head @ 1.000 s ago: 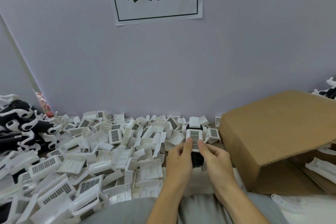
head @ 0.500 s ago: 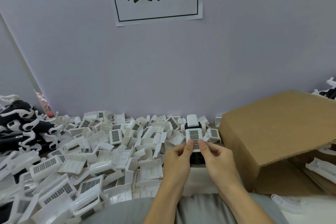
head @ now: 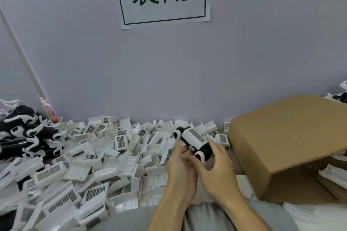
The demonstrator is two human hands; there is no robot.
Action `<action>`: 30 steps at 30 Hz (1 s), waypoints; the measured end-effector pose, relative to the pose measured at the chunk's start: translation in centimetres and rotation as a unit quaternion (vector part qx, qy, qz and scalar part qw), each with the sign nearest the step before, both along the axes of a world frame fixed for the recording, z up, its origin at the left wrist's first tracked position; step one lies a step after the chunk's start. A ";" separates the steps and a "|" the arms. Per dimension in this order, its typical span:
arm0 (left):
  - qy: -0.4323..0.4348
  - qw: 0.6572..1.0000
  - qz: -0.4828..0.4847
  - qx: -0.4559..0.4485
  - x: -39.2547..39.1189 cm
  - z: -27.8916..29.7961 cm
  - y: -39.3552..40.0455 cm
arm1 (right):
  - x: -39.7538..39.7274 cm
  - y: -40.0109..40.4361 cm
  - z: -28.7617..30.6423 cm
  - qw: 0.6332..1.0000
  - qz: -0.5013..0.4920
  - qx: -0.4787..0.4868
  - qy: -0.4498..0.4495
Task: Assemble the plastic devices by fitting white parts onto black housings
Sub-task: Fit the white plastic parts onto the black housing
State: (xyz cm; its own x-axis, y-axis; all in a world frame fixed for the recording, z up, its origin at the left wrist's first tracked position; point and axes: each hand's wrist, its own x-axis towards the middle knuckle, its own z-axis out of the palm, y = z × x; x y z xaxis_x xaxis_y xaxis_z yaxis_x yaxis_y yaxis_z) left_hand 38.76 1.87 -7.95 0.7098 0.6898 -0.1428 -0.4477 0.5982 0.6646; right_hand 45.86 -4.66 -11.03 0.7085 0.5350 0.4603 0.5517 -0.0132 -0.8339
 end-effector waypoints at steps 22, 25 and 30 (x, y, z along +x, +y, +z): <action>0.077 0.964 0.121 0.224 -0.1 -0.4 0.2 | 1.8 -1.4 1.0 0.878 0.104 0.144 0.445; 0.068 0.966 0.109 0.226 -0.1 -0.4 0.2 | 1.9 -1.6 1.0 0.871 0.114 0.157 0.451; 0.071 0.968 0.094 0.222 0.1 -0.8 0.4 | 1.8 -1.6 1.2 0.878 0.100 0.160 0.441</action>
